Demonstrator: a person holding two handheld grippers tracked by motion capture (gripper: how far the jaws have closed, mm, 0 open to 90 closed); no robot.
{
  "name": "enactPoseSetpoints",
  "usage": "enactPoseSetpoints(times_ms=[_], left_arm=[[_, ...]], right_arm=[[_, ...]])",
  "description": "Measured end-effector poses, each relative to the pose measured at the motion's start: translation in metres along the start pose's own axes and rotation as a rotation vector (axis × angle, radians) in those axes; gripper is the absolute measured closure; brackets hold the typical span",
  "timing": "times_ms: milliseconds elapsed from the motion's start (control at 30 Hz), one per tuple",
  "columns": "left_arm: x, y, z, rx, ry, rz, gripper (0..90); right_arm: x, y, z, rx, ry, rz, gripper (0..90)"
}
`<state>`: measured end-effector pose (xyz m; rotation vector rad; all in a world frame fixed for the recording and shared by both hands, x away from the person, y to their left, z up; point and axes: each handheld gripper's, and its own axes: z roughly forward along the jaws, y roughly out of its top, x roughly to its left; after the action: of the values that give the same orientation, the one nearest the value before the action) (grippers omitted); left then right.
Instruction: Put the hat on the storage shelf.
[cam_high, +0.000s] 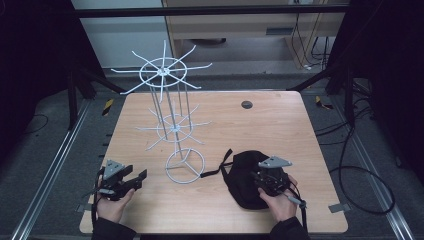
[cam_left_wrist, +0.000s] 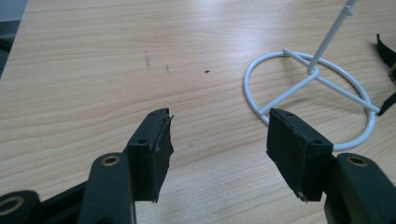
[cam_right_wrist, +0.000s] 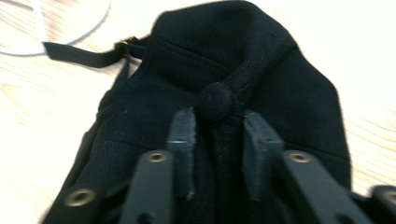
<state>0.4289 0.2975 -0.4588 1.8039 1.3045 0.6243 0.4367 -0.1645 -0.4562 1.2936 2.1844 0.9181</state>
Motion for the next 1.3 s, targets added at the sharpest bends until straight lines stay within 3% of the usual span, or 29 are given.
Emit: enactPoseSetpoints(times_ms=[167, 300, 400, 433, 467, 500, 533, 567, 600, 633, 667, 900, 1100, 1200, 1233, 1267, 1300], left_arm=[[0.002, -0.001, 0.000, 0.005, 0.003, -0.003, 39.9], [0.004, -0.002, -0.002, -0.006, 0.003, -0.007, 40.2], [0.007, -0.002, -0.002, -0.017, 0.007, -0.010, 40.3], [0.007, -0.002, -0.002, -0.017, 0.007, -0.010, 40.2], [0.008, -0.002, -0.003, -0.020, 0.008, -0.014, 40.2], [0.008, -0.002, -0.003, -0.020, 0.008, -0.014, 40.2], [0.009, -0.002, -0.003, -0.023, 0.012, -0.016, 40.2], [0.009, -0.002, -0.003, -0.023, 0.012, -0.016, 40.0], [0.011, -0.002, -0.003, -0.026, 0.014, -0.022, 39.8], [0.011, -0.002, -0.003, -0.026, 0.014, -0.022, 39.5], [0.011, -0.003, -0.003, -0.026, 0.018, -0.021, 39.2], [0.011, -0.003, -0.002, -0.025, 0.022, -0.019, 37.0], [0.011, -0.003, -0.001, -0.021, 0.027, -0.021, 35.9], [0.011, -0.003, -0.001, -0.020, 0.031, -0.021, 35.4], [0.011, -0.003, -0.001, -0.020, 0.031, -0.021, 35.3], [0.011, -0.004, -0.001, -0.017, 0.031, -0.019, 35.3], [0.011, -0.004, -0.001, -0.017, 0.031, -0.019, 35.3]], right_arm=[[-0.006, 0.000, -0.004, 0.003, -0.026, 0.000, 77.8], [-0.013, 0.001, -0.015, -0.046, -0.007, 0.003, 78.8], [-0.020, 0.002, -0.027, -0.154, 0.057, -0.025, 78.9], [-0.020, 0.002, -0.027, -0.154, 0.057, -0.025, 78.9], [-0.022, 0.003, -0.034, -0.203, 0.074, -0.037, 79.0], [-0.022, 0.003, -0.034, -0.203, 0.074, -0.037, 79.0], [-0.023, 0.004, -0.041, -0.257, 0.085, -0.045, 79.0], [-0.023, 0.004, -0.041, -0.257, 0.085, -0.045, 79.0], [-0.025, 0.006, -0.049, -0.312, 0.090, -0.045, 79.0], [-0.025, 0.006, -0.049, -0.312, 0.090, -0.045, 79.0], [-0.027, 0.007, -0.056, -0.358, 0.092, -0.045, 78.9], [-0.033, 0.016, -0.075, -0.470, 0.099, -0.054, 78.9], [-0.037, 0.025, -0.098, -0.567, 0.099, -0.054, 78.9], [-0.037, 0.035, -0.115, -0.641, 0.103, -0.056, 78.9], [-0.037, 0.035, -0.115, -0.641, 0.103, -0.056, 78.9], [-0.036, 0.040, -0.122, -0.679, 0.108, -0.065, 78.9], [-0.036, 0.040, -0.122, -0.679, 0.108, -0.065, 78.9]])
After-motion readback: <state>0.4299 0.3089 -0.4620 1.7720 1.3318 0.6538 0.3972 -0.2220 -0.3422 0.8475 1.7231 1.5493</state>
